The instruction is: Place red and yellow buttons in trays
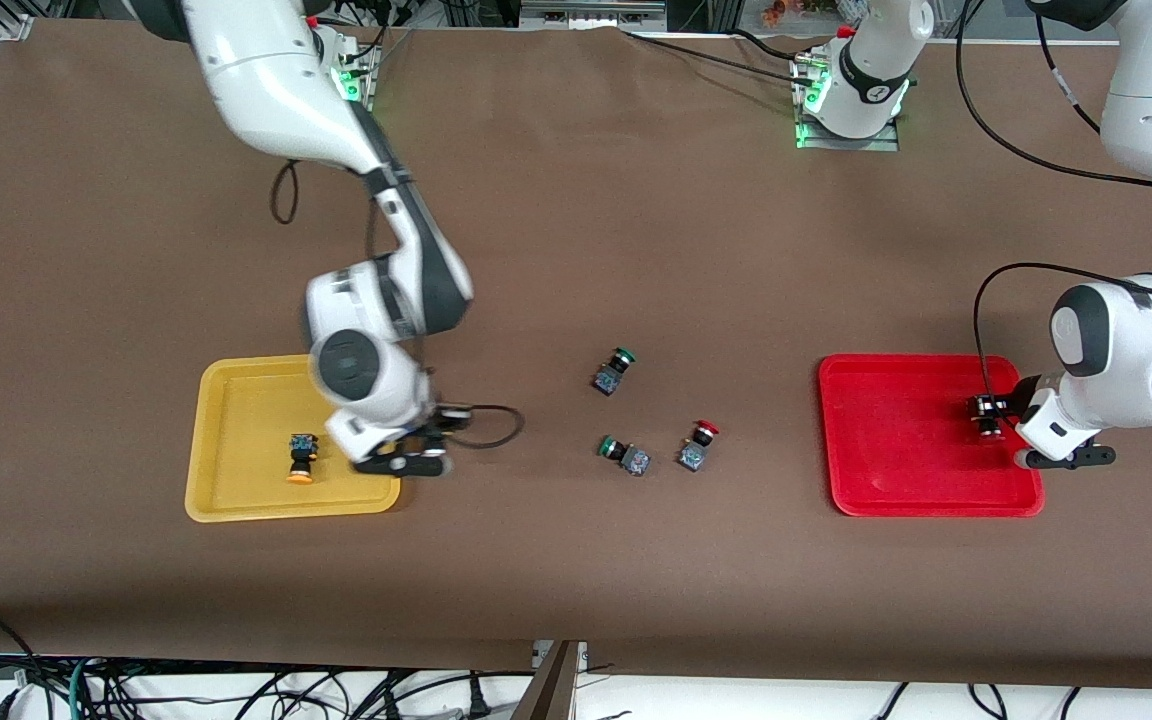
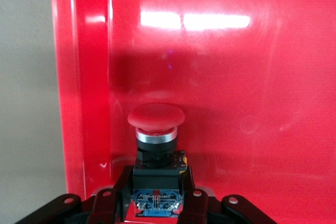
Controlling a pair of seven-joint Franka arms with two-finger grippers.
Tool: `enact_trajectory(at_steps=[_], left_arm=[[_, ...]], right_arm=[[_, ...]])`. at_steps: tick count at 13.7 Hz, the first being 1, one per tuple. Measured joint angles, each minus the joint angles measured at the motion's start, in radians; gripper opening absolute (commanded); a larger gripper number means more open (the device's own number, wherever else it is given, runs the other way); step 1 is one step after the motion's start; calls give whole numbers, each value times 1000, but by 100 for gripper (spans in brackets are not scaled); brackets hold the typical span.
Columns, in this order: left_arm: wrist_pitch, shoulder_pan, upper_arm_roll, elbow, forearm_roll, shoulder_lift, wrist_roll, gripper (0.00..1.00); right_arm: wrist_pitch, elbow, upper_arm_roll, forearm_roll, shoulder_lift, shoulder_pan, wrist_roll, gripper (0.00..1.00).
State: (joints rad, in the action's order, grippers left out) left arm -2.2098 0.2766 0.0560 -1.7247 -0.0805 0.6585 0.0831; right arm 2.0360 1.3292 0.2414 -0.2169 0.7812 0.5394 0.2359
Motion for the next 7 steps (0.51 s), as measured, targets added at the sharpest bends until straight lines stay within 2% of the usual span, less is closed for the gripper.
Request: enact_trajectory(at_steps=[2,3,5,6,7], left_arm=[[0,0,5,0,0,0,1,93],[0,0,9,1,0,-1,1,100],[12,1,37,13,0,-13,2,100],[36,1,67,29,0,-25,2,100],[64,-1,102,52,0,-40,1,100]], right_arm=[[-6,39,11,-1,-20,-47,-98,15],[4,59,11,-1,-19,-53,-114,16],[44,108,11,-1,-17,-51,-133,35],[58,127,11,-1,-15,-51,-137,47],[67,142,12,-1,-15,-54,-139,66]])
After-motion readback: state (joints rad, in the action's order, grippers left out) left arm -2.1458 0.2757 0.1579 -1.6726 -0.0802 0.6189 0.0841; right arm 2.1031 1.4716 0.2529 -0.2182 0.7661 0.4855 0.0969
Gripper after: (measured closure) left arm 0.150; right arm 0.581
